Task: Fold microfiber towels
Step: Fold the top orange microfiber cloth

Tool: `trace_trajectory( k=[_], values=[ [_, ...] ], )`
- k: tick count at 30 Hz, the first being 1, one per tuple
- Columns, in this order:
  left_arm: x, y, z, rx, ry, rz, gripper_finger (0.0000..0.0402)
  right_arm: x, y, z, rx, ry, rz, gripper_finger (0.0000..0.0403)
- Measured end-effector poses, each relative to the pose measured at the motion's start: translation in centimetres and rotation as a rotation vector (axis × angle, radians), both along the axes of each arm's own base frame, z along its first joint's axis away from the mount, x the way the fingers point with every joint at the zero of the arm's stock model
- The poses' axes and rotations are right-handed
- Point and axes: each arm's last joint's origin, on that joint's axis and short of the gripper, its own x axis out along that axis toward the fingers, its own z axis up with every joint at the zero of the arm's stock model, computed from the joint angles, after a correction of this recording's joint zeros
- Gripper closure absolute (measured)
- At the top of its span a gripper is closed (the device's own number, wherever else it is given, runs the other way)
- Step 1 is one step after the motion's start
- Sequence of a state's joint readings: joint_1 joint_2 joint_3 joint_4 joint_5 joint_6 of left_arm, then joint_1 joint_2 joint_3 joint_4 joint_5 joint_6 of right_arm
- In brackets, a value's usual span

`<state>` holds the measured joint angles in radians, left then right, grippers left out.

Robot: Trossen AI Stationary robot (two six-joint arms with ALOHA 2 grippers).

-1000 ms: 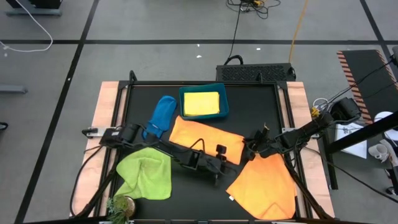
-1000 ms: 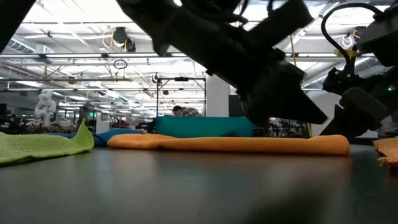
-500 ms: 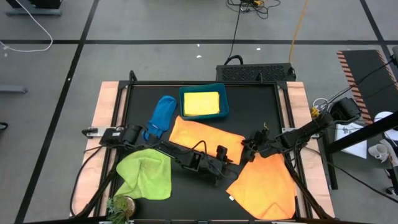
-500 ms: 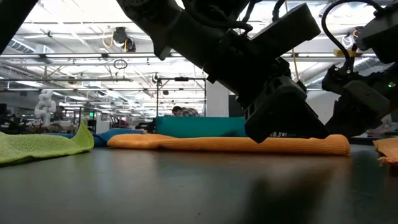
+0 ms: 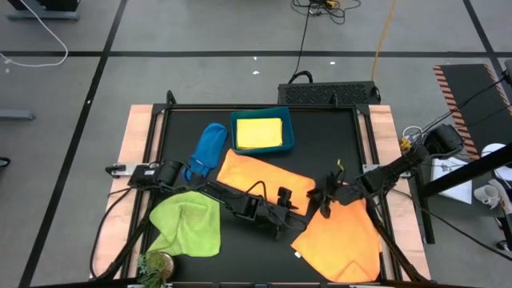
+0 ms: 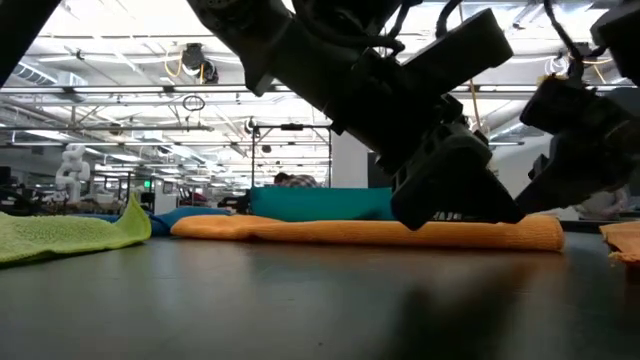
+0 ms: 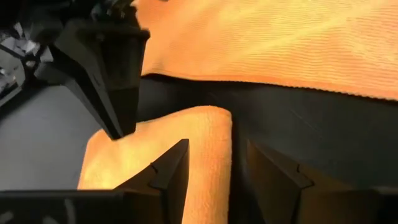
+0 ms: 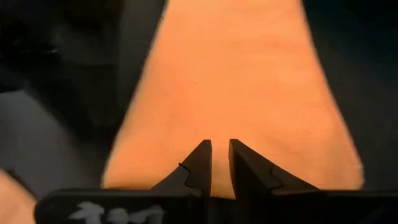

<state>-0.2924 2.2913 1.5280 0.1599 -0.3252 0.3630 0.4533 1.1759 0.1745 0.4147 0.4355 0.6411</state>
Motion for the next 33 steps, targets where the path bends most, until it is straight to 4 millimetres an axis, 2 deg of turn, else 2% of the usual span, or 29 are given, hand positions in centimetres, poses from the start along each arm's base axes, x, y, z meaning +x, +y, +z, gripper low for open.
trace_trajectory(
  k=[12,23,33],
  values=[
    [-0.5,-1.2,-0.2,-0.027,0.028,-0.014,0.0243,-0.3,1.5,-0.2,0.054,-0.002,0.105,0.0358],
    [-1.1,-2.6,-0.3,-0.048,0.037,-0.028,0.0243,3.3,4.0,-1.6,0.018,0.107,0.113,0.0358],
    [-1.7,-2.5,-0.9,0.020,0.104,0.035,0.0243,3.8,4.7,-2.0,0.144,0.092,0.084,0.0358]
  ],
)
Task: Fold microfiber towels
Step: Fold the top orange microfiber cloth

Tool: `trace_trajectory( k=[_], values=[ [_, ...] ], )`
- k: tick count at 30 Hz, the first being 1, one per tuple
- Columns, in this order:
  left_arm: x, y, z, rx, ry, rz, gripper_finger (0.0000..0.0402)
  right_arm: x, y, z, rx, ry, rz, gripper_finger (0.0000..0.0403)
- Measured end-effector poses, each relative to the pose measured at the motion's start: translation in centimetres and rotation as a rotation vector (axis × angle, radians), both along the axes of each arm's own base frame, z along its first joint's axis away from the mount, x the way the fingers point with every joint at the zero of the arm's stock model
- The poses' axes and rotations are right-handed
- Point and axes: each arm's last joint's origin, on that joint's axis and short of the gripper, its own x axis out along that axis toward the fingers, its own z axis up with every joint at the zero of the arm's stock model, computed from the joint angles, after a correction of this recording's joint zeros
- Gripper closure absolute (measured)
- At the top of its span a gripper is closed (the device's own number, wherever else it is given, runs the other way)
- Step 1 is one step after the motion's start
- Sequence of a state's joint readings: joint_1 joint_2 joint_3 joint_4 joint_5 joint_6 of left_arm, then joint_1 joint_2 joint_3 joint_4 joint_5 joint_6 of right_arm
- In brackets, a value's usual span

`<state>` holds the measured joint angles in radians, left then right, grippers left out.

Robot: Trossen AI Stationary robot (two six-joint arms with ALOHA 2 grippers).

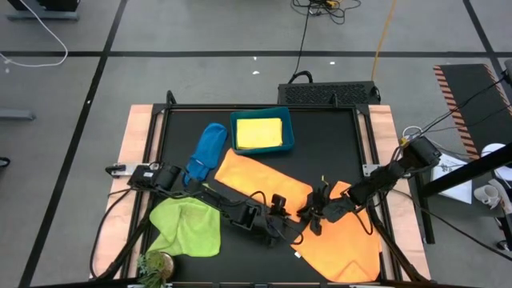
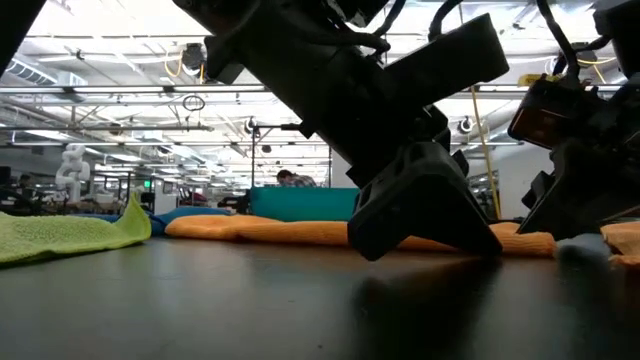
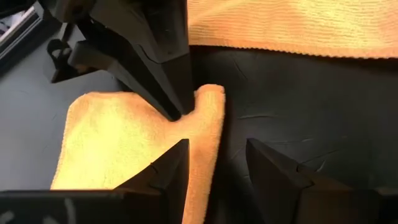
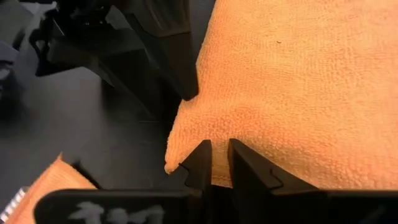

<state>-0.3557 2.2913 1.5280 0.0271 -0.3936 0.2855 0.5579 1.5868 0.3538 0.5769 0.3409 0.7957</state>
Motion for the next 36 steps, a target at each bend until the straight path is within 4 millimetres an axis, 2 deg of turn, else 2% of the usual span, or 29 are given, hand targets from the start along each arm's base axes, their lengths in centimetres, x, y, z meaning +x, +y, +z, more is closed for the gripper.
trace_trajectory(
  k=[9,14,23,36],
  values=[
    [-0.3,-1.1,0.1,0.043,-0.005,-0.060,0.0243,0.2,0.1,0.2,0.094,-0.018,-0.059,0.0358],
    [-0.3,-1.2,0.1,0.046,-0.013,-0.067,0.0243,0.4,0.2,0.3,0.104,-0.016,-0.067,0.0358],
    [-0.7,-1.8,0.0,0.029,0.011,-0.080,0.0243,1.9,1.3,1.3,0.054,0.057,-0.029,0.0362],
    [-0.9,-2.1,-0.1,0.003,0.021,-0.076,0.0243,3.8,2.6,0.2,0.110,0.023,0.021,0.0395]
  ],
)
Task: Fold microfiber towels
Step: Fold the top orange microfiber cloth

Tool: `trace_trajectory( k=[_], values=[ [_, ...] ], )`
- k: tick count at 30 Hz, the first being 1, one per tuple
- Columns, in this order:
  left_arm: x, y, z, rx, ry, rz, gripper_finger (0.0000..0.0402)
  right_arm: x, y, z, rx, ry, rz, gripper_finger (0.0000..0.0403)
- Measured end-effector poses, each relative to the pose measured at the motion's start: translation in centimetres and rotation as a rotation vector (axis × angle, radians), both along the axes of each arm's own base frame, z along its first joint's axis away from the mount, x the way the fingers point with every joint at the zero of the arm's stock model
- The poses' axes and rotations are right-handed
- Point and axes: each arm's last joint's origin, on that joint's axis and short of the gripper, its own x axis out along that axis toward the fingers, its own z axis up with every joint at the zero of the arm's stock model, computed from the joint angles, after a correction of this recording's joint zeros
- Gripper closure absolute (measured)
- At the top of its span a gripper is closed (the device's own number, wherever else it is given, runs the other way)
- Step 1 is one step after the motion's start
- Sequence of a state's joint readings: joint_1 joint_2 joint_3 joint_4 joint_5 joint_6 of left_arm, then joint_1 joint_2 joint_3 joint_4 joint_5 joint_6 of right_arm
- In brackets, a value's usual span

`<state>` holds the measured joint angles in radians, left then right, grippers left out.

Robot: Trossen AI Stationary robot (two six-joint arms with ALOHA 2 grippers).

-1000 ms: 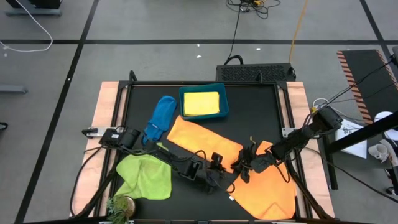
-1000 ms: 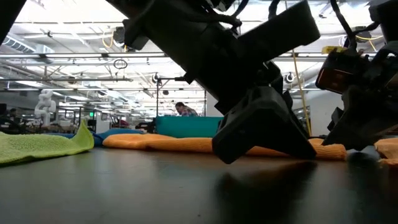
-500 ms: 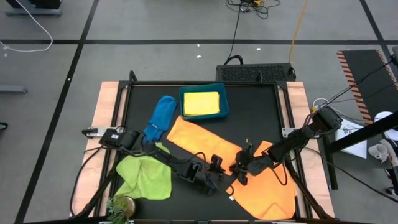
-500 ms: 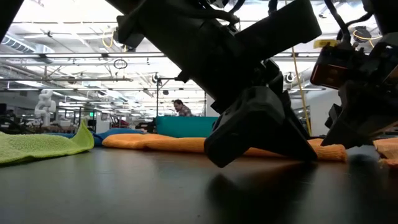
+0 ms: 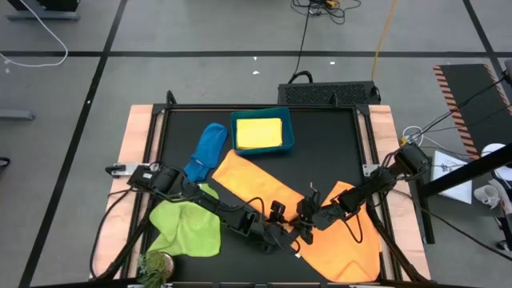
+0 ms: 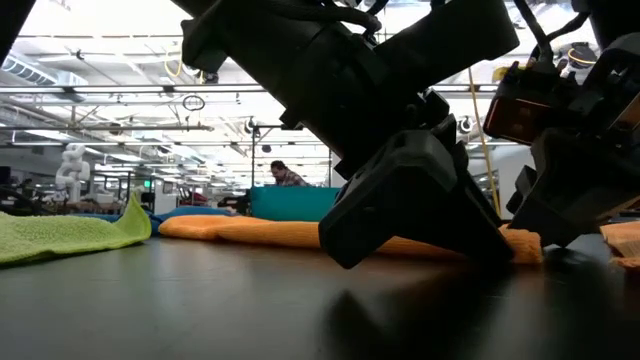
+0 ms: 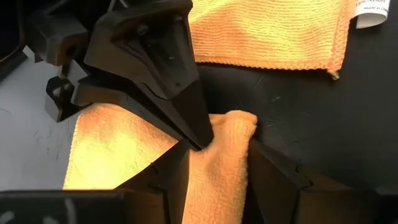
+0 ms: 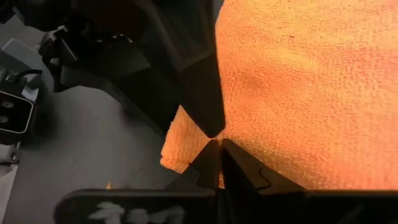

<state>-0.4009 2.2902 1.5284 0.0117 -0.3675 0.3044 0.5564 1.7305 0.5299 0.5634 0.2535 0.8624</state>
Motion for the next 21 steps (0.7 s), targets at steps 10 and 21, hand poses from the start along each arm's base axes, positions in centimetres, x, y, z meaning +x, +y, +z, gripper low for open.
trace_trajectory(
  k=[10,21],
  values=[
    [-0.5,-0.5,-0.1,-0.006,0.041,-0.016,0.0243,0.3,0.2,-0.2,0.003,0.013,0.006,0.0395],
    [-1.3,-1.3,-0.4,-0.009,0.095,0.003,0.0243,0.4,0.0,-0.3,0.012,0.018,-0.005,0.0395]
  ],
)
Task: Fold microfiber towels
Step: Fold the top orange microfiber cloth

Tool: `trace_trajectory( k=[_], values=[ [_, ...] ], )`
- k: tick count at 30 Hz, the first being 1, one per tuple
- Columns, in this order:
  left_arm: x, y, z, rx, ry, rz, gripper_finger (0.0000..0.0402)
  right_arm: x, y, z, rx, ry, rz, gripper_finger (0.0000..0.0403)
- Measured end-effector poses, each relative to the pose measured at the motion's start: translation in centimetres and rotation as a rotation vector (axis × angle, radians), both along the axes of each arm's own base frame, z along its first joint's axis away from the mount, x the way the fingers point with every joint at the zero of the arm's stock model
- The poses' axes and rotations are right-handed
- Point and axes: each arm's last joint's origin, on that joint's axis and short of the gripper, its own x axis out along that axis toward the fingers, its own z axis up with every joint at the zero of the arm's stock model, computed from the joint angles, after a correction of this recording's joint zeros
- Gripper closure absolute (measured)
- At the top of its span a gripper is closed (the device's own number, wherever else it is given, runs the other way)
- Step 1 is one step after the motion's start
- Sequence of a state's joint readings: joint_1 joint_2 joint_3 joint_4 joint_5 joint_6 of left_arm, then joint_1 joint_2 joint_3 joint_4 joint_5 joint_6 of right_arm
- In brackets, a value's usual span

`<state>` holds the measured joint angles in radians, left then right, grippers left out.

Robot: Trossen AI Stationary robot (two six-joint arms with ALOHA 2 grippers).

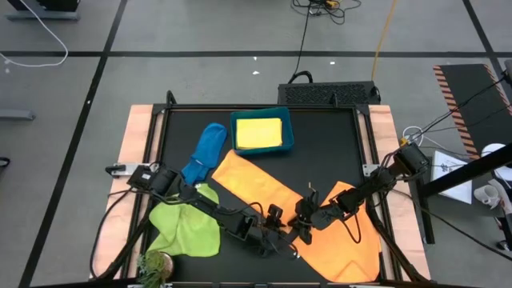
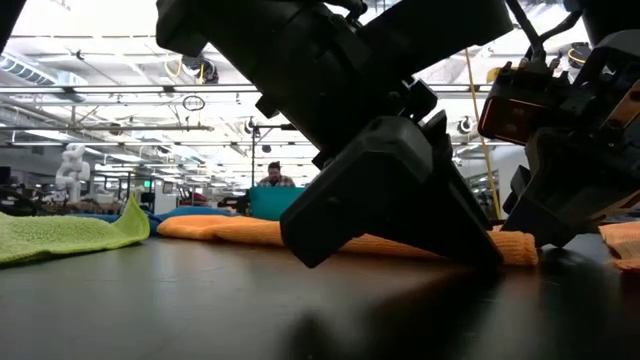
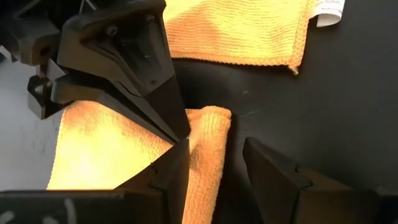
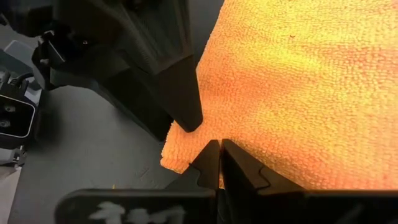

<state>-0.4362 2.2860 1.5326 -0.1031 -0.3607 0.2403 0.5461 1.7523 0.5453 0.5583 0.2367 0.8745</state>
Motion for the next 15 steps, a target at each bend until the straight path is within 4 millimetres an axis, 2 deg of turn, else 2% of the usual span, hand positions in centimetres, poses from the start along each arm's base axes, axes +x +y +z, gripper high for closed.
trace_trajectory(
  k=[4,7,10,15],
  values=[
    [0.16,0.22,0.03,0.000,-0.010,0.001,0.0244,0.05,-0.06,0.00,0.002,-0.002,-0.003,0.0395],
    [0.20,0.21,0.01,0.007,-0.014,-0.010,0.0261,0.05,-0.06,0.00,0.003,-0.003,-0.003,0.0395],
    [0.22,0.23,-0.05,-0.006,-0.006,-0.026,0.0299,0.05,-0.06,0.00,0.003,-0.003,-0.004,0.0395],
    [0.20,0.17,-0.15,-0.020,-0.002,-0.031,0.0385,0.05,-0.08,-0.01,0.002,-0.004,-0.006,0.0395]
  ],
)
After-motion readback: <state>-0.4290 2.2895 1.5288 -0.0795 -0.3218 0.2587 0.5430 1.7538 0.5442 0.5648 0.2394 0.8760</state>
